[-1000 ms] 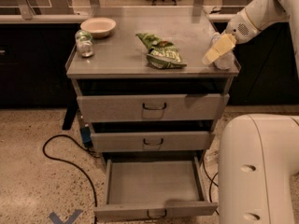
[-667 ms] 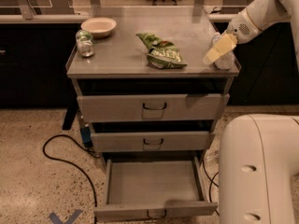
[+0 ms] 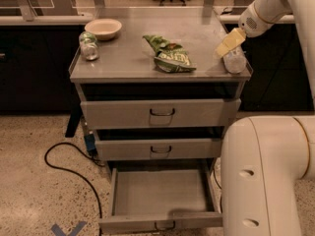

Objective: Place blue plastic bottle into bottom drawer

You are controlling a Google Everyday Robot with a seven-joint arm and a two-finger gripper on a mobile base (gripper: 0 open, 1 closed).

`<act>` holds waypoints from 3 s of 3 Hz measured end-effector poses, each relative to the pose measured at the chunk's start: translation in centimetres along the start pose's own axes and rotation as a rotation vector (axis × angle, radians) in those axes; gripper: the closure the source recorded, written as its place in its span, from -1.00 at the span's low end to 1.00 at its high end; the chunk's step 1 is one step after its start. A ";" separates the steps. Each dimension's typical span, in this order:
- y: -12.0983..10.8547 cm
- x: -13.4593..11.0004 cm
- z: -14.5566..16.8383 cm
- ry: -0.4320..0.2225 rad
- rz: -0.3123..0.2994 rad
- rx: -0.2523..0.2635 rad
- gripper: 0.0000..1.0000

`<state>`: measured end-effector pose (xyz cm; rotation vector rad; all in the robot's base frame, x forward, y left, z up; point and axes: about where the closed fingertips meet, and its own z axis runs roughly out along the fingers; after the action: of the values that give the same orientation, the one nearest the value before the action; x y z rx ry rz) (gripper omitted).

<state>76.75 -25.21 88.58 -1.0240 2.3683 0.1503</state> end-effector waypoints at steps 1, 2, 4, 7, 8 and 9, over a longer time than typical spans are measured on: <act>0.1 -0.1 0.2 -0.002 -0.003 -0.006 -1.00; 0.5 0.5 3.7 0.063 0.054 -0.024 -1.00; -1.4 0.7 7.4 0.173 0.136 0.099 -1.00; 0.5 0.8 8.4 0.088 0.057 -0.036 -1.00; 0.5 0.8 8.4 0.089 0.058 -0.036 -0.63; 0.5 0.8 8.4 0.089 0.058 -0.036 -0.16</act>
Offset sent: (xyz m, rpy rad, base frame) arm 0.0678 0.0021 -0.0510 -0.0246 0.2002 -0.1159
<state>79.68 -22.79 80.97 -0.9976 2.4851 0.1725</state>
